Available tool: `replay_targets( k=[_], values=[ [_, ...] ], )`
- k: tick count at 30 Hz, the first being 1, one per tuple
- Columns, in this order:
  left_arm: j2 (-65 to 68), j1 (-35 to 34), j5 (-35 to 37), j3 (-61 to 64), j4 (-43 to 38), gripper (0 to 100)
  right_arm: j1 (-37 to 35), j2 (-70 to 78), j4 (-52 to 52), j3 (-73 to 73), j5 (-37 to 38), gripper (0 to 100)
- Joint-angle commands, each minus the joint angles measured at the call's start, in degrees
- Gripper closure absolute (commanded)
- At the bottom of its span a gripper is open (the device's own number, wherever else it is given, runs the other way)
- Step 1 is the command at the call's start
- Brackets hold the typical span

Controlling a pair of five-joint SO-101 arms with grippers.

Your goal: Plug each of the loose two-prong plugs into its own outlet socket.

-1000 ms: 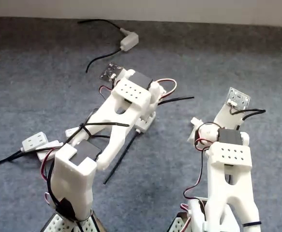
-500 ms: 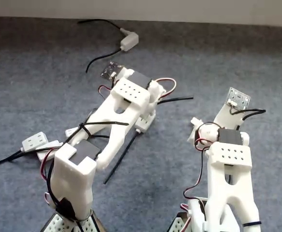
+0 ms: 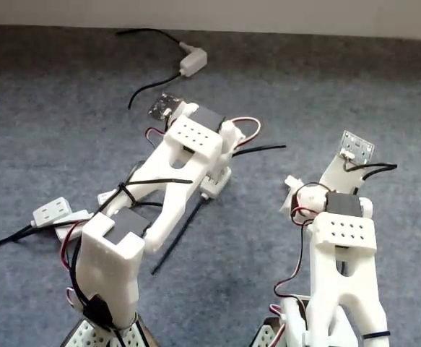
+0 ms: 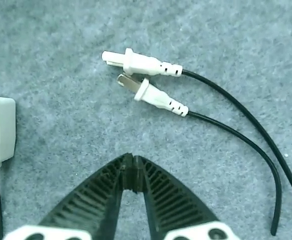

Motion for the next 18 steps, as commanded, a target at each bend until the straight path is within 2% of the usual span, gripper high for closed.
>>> replay_targets(
  k=[1,8,15,18],
  values=[
    [-0.66,0.40,-0.44,-1.10,0.79,99,0.57,-0.75,-0.66,-0.13,-0.79,99.1],
    [-0.66,2.95,-2.02,-0.57,1.76,99,0.57,-0.75,-0.66,-0.13,-0.79,99.1],
    [-0.75,0.22,-2.46,-0.92,13.10,99,0.57,-0.84,-0.66,-0.13,-0.79,99.1],
    [-0.48,-0.66,-7.12,-0.31,14.15,99,0.57,-0.84,-0.66,-0.13,-0.79,99.1]
  ],
)
